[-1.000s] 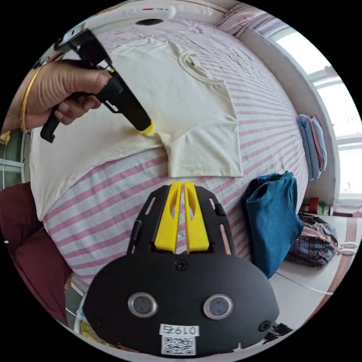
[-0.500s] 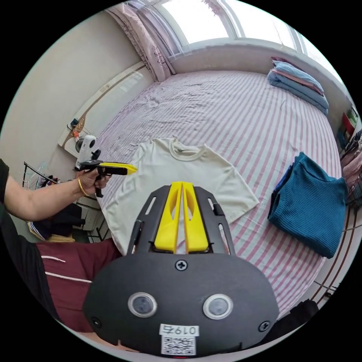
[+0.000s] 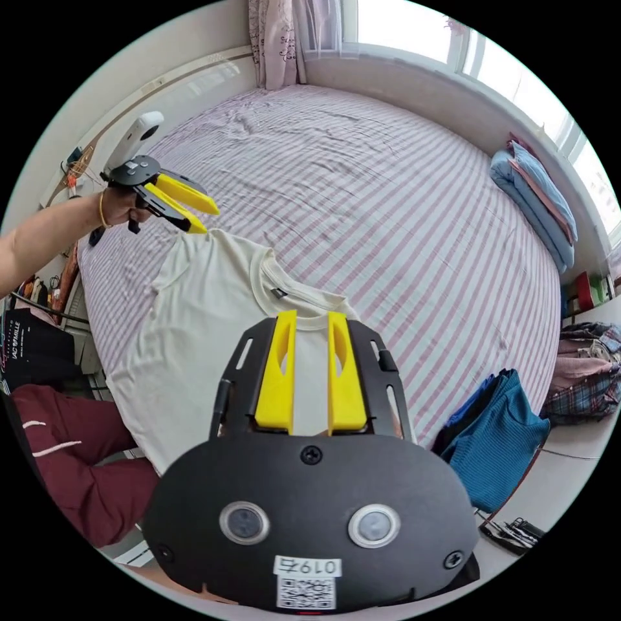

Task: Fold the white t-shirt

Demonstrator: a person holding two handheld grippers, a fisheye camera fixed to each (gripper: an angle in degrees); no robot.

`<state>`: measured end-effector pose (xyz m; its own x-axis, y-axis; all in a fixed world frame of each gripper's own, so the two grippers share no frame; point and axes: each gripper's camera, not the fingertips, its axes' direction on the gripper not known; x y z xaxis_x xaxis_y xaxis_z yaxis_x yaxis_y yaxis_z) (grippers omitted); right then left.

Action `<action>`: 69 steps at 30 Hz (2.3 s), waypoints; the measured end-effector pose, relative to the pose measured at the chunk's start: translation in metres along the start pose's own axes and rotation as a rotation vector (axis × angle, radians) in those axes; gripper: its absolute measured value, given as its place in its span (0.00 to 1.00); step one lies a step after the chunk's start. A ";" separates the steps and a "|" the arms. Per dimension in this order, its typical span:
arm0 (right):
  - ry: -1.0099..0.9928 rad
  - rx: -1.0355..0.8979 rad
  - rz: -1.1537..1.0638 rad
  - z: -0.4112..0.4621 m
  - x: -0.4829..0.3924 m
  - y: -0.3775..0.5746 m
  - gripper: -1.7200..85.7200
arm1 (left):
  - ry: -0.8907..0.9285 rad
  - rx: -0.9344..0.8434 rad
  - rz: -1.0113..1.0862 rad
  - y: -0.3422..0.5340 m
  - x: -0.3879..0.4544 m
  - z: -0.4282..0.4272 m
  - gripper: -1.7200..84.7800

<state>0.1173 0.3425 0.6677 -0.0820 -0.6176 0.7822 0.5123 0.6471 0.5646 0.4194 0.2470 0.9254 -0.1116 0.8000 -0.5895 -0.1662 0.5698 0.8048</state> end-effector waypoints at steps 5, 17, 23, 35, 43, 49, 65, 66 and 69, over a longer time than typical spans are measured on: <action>-0.051 -0.086 -0.038 0.019 0.050 -0.062 0.12 | 0.215 -0.104 -0.077 -0.061 -0.056 0.007 0.12; -0.230 -0.191 -0.138 0.037 0.125 -0.170 0.13 | 0.334 -0.363 -0.036 -0.155 -0.113 -0.004 0.14; -0.341 -0.235 -0.151 0.033 0.159 -0.216 0.13 | 0.458 -0.409 0.043 -0.187 -0.131 -0.020 0.12; -0.443 -0.375 -0.153 0.043 0.179 -0.311 0.11 | 0.560 -0.353 0.000 -0.228 -0.153 -0.051 0.04; -0.349 -0.366 -0.184 0.026 0.174 -0.353 0.01 | 0.446 -0.321 0.121 -0.247 -0.139 -0.081 0.03; -0.325 -0.270 -0.047 0.016 0.184 -0.365 0.01 | 0.273 -0.250 0.081 -0.250 -0.136 -0.099 0.03; -0.217 -0.217 -0.346 0.000 0.092 -0.454 0.09 | 0.010 -0.187 0.046 -0.238 -0.092 -0.115 0.03; -0.223 -0.258 -0.373 0.008 0.085 -0.460 0.11 | 0.010 -0.184 0.045 -0.237 -0.091 -0.116 0.03; -0.242 -0.319 -0.391 0.020 0.075 -0.471 0.11 | 0.011 -0.170 0.046 -0.232 -0.087 -0.121 0.03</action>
<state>-0.1470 0.0003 0.4657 -0.4927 -0.6397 0.5899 0.6347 0.1996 0.7466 0.3493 0.0223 0.7820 -0.1338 0.8221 -0.5535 -0.3237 0.4916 0.8084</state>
